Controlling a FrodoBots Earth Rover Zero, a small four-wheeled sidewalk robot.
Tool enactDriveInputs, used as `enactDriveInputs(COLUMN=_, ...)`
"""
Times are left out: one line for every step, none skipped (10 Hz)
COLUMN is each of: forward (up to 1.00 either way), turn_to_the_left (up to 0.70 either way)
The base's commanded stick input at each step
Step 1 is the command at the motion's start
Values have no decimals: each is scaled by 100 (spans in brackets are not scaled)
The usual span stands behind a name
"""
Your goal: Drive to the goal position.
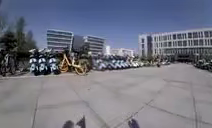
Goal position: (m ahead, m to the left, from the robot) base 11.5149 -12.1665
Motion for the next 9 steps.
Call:
enactDriveInputs(forward=0, turn_to_the_left=-17)
enactDriveInputs(forward=0, turn_to_the_left=-46)
enactDriveInputs(forward=0, turn_to_the_left=-68)
enactDriveInputs(forward=0, turn_to_the_left=-46)
enactDriveInputs(forward=0, turn_to_the_left=-8)
enactDriveInputs(forward=0, turn_to_the_left=0)
enactDriveInputs(forward=0, turn_to_the_left=0)
enactDriveInputs(forward=0, turn_to_the_left=0)
enactDriveInputs(forward=0, turn_to_the_left=0)
